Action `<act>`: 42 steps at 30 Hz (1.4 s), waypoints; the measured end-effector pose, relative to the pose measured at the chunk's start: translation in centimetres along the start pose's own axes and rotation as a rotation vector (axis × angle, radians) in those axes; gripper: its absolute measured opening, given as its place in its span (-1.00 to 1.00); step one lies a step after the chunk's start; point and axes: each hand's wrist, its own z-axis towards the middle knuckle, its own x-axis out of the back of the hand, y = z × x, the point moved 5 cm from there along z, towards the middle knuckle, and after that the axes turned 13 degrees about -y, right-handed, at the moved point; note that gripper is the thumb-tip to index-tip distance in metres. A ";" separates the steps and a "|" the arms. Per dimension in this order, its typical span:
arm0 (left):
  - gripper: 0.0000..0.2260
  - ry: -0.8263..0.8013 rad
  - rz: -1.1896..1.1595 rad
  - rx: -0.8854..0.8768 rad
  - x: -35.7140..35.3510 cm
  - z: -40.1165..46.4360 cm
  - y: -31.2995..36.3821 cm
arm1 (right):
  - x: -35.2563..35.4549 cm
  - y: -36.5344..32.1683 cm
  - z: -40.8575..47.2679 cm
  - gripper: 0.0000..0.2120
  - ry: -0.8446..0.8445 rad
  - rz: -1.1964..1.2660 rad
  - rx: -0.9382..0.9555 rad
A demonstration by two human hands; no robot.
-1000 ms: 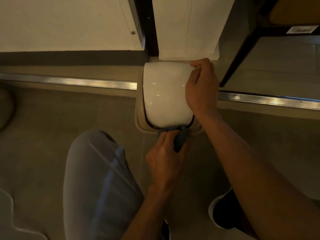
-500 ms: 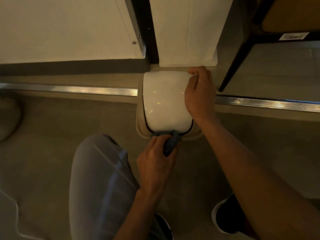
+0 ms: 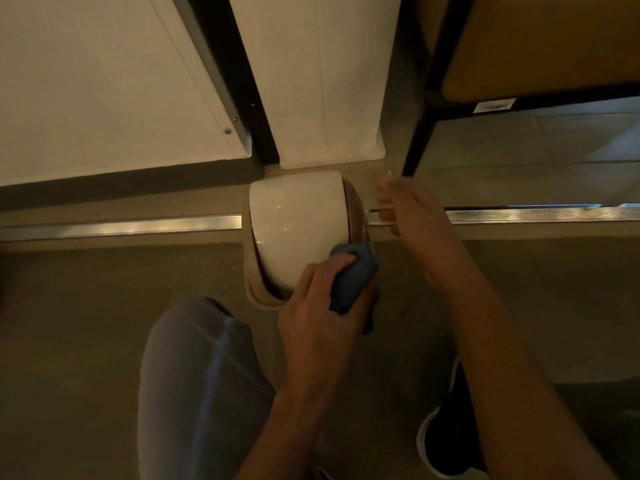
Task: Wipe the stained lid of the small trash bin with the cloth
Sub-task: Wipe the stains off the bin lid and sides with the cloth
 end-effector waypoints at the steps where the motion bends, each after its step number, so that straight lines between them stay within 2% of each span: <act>1: -0.65 0.003 -0.011 -0.014 -0.1 0.3 0.3 | 0.1 0.2 -1.2 -0.65 -0.028 0.009 -0.046; 4: -0.60 -0.027 -0.046 -0.028 -1.0 1.3 0.7 | -0.3 0.6 -4.7 -0.54 -0.165 0.072 -0.112; 8: -0.58 -0.108 -0.110 -0.072 -1.9 2.0 1.8 | -0.3 0.5 -7.2 -0.54 -0.307 0.014 -0.036; 10: -0.55 -0.163 -0.138 -0.100 -2.2 2.1 2.1 | 0.5 0.7 -7.4 -0.57 -0.274 -0.010 -0.038; 15: -0.45 -0.356 -0.180 -0.171 -1.4 2.6 1.7 | 2.5 2.3 -7.6 -0.83 -0.149 0.034 -0.005; 17: -0.50 -0.312 -0.117 -0.174 0.3 4.0 0.5 | 3.1 2.8 -7.6 -0.88 -0.039 0.041 0.004; 21: -0.70 -0.059 0.197 -0.161 4.3 9.2 -3.0 | 4.0 2.9 -7.4 -0.76 0.237 -0.057 0.055; 25: -0.75 -0.007 0.362 -0.156 6.1 12.7 -5.9 | 2.4 3.6 -7.2 -0.71 0.412 -0.229 0.071; 30: -0.69 -0.144 0.304 -0.091 5.4 14.1 -7.6 | -2.6 6.0 -6.9 -0.65 0.326 -0.348 0.088; 33: -0.65 -0.166 0.325 -0.072 5.0 13.9 -7.7 | -4.9 7.5 -6.9 -0.63 0.342 -0.357 0.075; 35: -0.66 -0.157 0.326 -0.085 5.2 13.9 -7.6 | -5.3 8.3 -6.9 -0.62 0.357 -0.283 0.062; 42: -0.69 -0.156 0.332 -0.129 5.2 13.7 -7.8 | -5.1 7.9 -4.2 -0.61 0.192 -0.033 0.032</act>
